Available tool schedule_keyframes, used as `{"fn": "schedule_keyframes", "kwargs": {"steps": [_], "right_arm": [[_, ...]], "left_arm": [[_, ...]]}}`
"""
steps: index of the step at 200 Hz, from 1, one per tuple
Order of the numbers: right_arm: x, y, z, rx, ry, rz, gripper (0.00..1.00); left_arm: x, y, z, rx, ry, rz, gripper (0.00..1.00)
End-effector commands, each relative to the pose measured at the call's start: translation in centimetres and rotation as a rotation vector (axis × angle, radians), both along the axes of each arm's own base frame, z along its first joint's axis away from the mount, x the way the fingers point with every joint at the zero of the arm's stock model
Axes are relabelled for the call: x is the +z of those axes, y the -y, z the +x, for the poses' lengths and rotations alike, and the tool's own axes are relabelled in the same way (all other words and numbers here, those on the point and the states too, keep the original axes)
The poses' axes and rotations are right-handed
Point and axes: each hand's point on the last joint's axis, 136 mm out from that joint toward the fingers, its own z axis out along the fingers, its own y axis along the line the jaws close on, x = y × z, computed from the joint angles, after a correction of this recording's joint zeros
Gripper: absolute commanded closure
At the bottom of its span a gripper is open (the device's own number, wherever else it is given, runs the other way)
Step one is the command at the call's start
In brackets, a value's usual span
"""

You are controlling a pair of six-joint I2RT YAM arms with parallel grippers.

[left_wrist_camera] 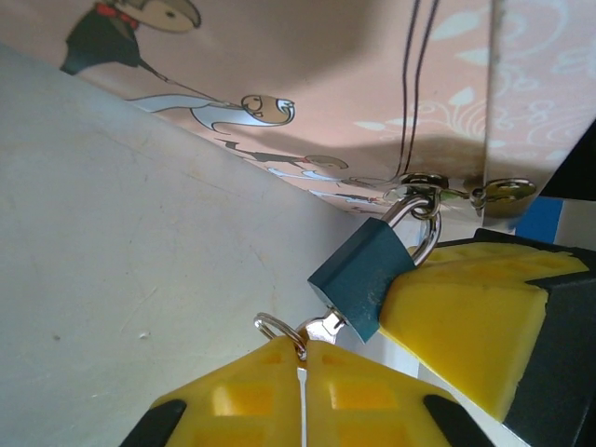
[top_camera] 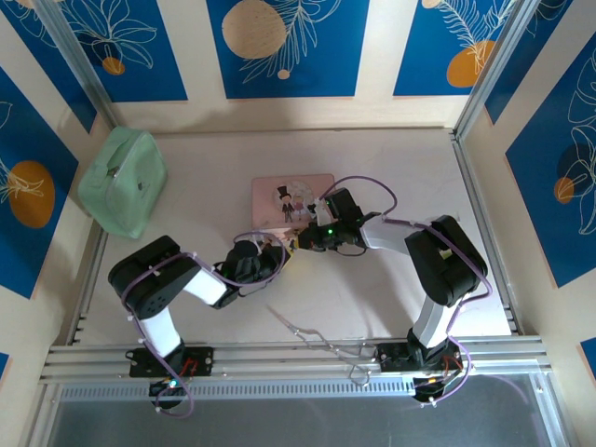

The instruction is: Unlock the padlock with the key

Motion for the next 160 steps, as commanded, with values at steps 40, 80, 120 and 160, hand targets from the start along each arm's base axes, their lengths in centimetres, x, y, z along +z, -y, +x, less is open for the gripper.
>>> {"fn": "schedule_keyframes", "kwargs": {"steps": [40, 80, 120, 160], "right_arm": [[-0.7, 0.2, -1.7, -0.061, -0.095, -0.021, 0.67], [-0.6, 1.6, -0.3, -0.247, -0.075, 0.021, 0.54], [0.0, 0.6, 0.8, -0.285, -0.086, 0.102, 0.53], [-0.2, 0.2, 1.7, -0.328, -0.133, 0.134, 0.57]], "left_arm": [[6.1, 2.0, 1.2, -0.031, 0.158, -0.173, 0.96], [6.4, 2.1, 1.4, -0.025, 0.155, -0.185, 0.97], [5.7, 1.9, 1.3, -0.017, 0.142, -0.183, 0.97], [5.3, 1.8, 1.3, -0.008, 0.136, -0.182, 0.97]]}}
